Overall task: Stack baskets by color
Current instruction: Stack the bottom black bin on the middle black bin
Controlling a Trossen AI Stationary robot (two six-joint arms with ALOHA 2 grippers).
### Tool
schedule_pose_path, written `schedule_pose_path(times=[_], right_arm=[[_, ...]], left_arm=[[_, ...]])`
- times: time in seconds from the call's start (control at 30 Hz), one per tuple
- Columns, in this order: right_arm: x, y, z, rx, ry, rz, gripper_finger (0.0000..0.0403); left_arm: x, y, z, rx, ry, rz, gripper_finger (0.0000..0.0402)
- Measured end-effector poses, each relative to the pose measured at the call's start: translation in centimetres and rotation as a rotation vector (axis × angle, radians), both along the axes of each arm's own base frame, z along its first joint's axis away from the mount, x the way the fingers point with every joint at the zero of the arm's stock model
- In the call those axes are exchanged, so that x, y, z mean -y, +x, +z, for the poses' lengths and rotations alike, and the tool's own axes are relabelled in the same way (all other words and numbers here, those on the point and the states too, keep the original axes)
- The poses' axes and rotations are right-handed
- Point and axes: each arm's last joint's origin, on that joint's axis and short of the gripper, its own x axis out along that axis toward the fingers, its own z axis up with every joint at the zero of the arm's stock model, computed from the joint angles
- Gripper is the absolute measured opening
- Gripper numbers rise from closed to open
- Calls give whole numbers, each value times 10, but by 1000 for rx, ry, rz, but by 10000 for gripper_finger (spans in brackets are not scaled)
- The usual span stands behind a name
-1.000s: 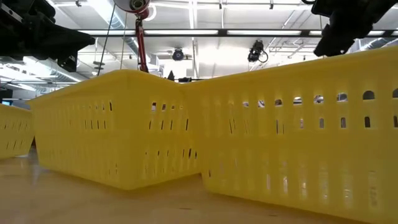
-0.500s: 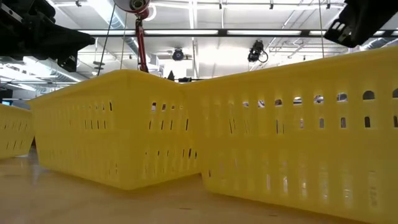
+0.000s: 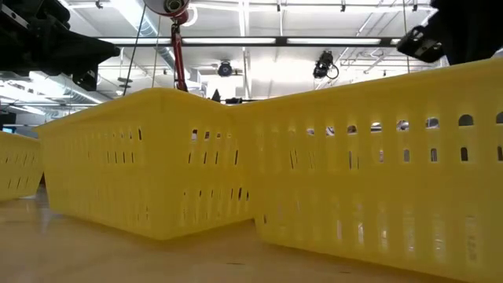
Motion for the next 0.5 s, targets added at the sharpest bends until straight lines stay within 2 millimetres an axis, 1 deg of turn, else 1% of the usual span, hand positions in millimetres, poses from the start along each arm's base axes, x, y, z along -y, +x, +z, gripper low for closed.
schedule_pose_path(times=[0.1,0.3,0.4,0.5], right_arm=[[-8,9,10,-17,-24,49,98],[-27,24,24,25,-10,148,139],[-40,30,22,-19,50,198,150],[-53,34,14,-89,100,224,151]], left_arm=[[0,0,0,0,0,0,29],[0,0,0,0,0,0,34],[0,0,0,0,0,0,30],[0,0,0,0,0,0,26]])
